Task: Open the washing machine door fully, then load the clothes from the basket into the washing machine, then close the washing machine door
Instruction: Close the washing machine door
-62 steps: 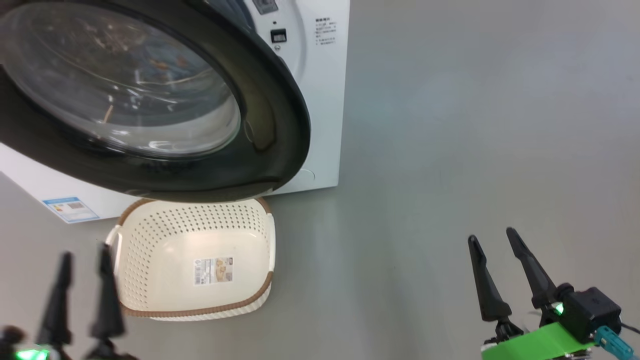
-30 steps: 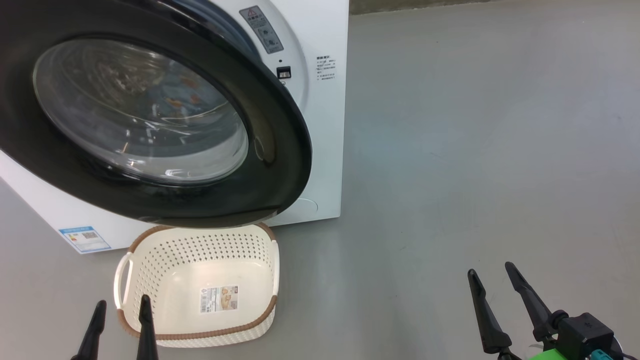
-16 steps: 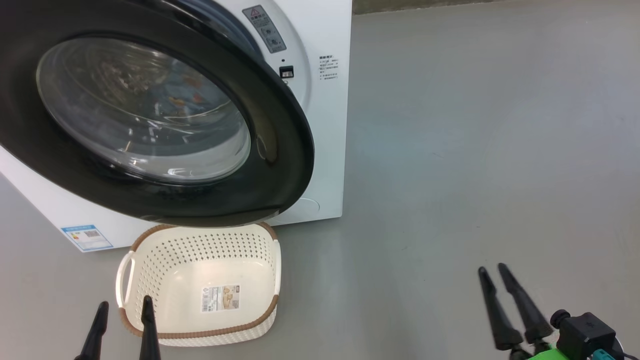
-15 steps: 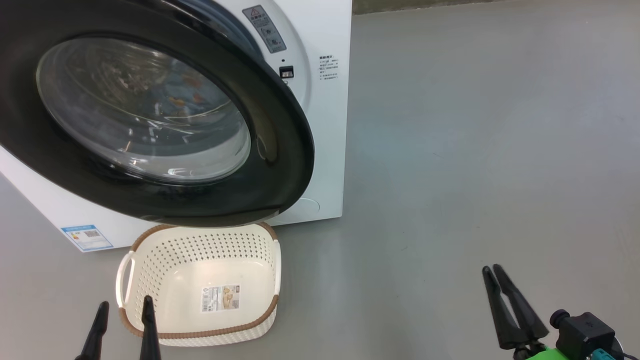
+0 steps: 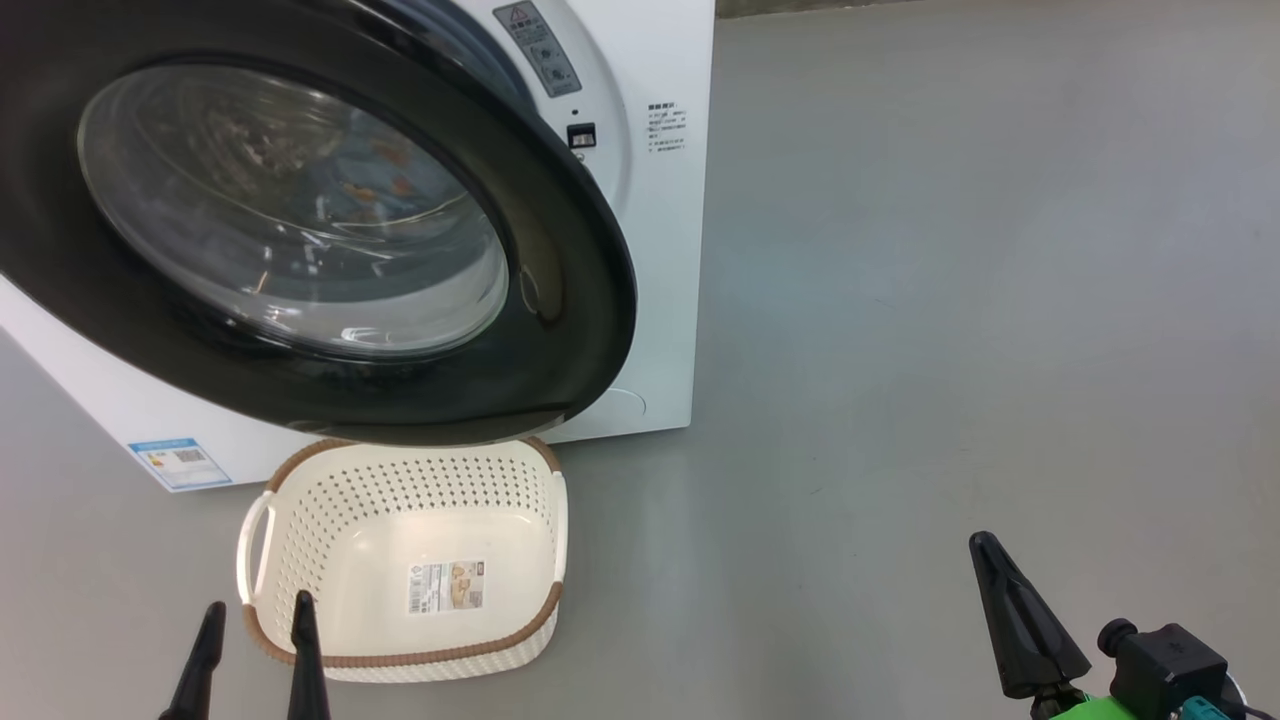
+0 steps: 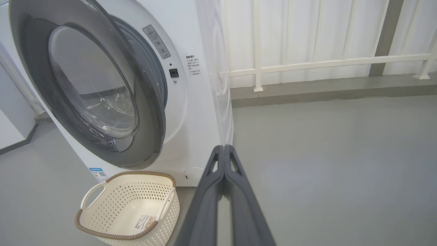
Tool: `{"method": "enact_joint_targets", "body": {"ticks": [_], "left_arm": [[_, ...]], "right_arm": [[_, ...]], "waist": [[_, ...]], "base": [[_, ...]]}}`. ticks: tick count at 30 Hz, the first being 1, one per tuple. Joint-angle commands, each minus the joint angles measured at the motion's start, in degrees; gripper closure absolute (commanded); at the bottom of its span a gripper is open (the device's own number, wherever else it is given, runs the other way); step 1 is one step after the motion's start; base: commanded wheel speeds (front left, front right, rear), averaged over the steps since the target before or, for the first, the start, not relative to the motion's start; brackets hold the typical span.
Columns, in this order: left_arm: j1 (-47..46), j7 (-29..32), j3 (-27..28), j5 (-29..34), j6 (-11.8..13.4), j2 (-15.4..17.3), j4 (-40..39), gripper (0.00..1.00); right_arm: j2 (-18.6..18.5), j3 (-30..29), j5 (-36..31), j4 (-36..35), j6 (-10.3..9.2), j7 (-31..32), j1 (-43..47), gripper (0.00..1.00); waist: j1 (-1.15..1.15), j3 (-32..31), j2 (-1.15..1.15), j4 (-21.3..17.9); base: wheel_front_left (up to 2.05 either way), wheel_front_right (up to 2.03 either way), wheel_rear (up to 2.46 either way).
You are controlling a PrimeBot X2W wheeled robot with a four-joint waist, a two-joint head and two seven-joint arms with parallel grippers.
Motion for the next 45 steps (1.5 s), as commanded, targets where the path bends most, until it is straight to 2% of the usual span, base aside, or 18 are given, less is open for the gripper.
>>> {"method": "enact_joint_targets", "body": {"ticks": [1, 8, 15, 27, 37, 40, 45], "left_arm": [[-2.14, -0.37, 1.63, 0.55, 0.48, 0.74, -1.92, 0.0], [-3.37, -0.57, 0.77, 0.84, 0.43, 0.68, -2.19, 0.0], [-5.12, -1.25, -0.36, 1.06, 0.39, 0.2, -2.0, 0.0], [-9.3, -3.4, -2.17, 1.29, 0.1, -1.07, -0.46, 0.0], [-12.66, -4.94, -3.48, 0.89, -0.11, -2.67, 1.64, 0.0], [-13.39, -5.19, -3.63, 0.93, -0.21, -2.99, 2.17, 0.0], [-14.23, -5.38, -2.89, 0.89, 0.11, -3.49, 2.31, 0.0]], "right_arm": [[-0.32, 1.18, 0.76, -1.08, 0.35, -0.12, -1.8, 1.0], [-0.32, 0.37, 0.67, 1.38, 0.35, -0.53, -4.46, 1.0], [-0.64, -0.09, 1.16, 6.92, 0.35, -1.32, -10.08, 1.0], [-5.34, 0.19, 1.84, 22.91, 0.35, -3.54, -28.42, 1.0], [-7.57, 2.1, 2.72, 34.69, 0.35, -4.31, -43.62, 1.0], [-8.13, 2.0, 2.89, 36.0, 0.35, -4.37, -47.6, 1.0], [-9.3, 1.72, 2.86, 33.03, 0.35, -4.39, -52.93, 1.0]], "waist": [[0.0, 0.26, 0.0, 0.32], [0.0, 1.4, 0.0, 1.84], [0.0, 3.52, 0.0, 4.37], [0.0, 7.8, 0.0, 9.27], [0.0, 11.05, 0.0, 13.64], [0.0, 11.96, 0.0, 14.89], [0.0, 12.98, 0.0, 16.48]], "base": [[0.0, 0.0, 0.0], [0.0, 0.0, 0.0], [0.0, 0.0, 0.0], [0.0, 0.0, 0.0], [0.0, 0.0, 0.0], [0.0, 0.0, 0.0], [0.0, 0.0, 0.0]]}}
